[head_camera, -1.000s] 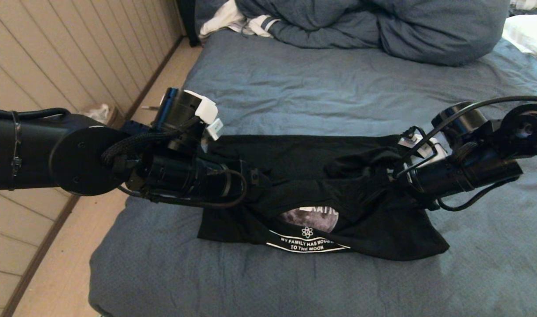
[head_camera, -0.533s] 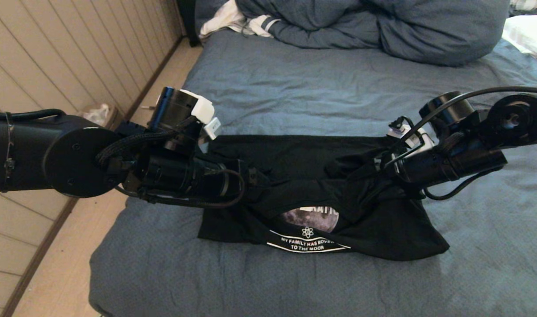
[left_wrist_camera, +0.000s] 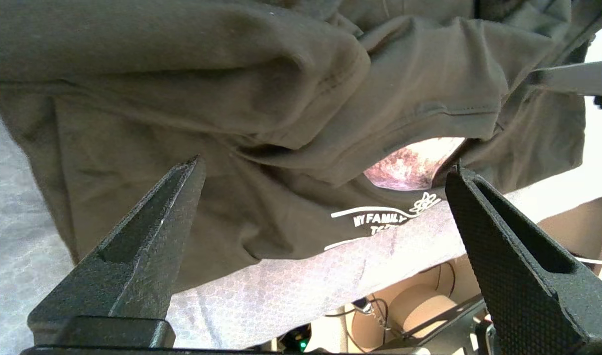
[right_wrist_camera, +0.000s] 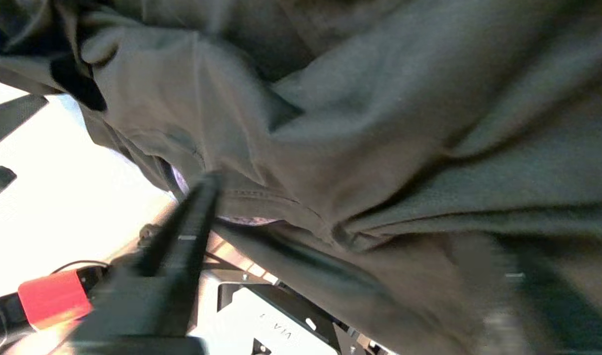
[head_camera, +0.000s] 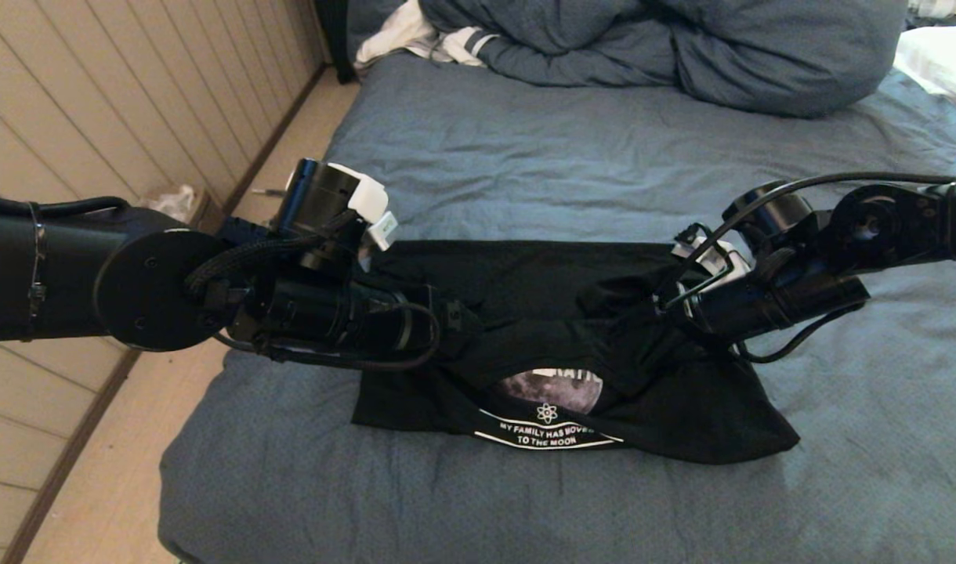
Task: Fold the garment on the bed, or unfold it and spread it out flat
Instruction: Fold the black T-shirt
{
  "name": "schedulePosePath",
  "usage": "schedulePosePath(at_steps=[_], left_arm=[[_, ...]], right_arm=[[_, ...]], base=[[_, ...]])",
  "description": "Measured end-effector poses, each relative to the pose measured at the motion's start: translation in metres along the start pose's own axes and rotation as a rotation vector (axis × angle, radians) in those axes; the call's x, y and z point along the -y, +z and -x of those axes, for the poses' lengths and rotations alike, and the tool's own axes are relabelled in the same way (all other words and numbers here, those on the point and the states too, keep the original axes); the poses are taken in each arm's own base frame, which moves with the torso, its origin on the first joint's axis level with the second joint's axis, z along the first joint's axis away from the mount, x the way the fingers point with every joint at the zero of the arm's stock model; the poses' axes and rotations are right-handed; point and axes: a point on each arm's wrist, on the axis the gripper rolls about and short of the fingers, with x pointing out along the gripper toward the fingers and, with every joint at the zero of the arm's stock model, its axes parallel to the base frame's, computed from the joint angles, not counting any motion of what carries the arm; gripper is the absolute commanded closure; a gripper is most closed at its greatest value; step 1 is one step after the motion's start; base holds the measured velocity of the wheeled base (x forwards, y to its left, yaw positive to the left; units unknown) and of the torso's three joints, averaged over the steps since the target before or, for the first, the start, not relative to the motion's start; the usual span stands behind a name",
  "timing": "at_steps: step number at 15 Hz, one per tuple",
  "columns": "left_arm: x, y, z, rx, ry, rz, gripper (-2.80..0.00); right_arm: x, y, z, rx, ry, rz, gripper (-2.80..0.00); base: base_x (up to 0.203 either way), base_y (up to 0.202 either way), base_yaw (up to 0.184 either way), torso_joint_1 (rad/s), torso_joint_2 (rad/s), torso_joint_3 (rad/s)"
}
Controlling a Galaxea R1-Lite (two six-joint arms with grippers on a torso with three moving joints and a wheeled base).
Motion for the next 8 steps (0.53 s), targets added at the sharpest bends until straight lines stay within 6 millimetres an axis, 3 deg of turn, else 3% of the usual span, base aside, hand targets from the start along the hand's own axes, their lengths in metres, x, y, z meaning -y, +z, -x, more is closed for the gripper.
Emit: schedulePosePath(at_steps=[8], left_arm=[[-0.0015,-0.0011,-0.0072,-0.011,0.007,0.003,-2.80]], right_arm=[[-0.0019,-0.0015,-0.0012,-0.005,0.003,0.005,0.00]], base=[[0.000,0.000,0.000,0.000,0.00,0.000]])
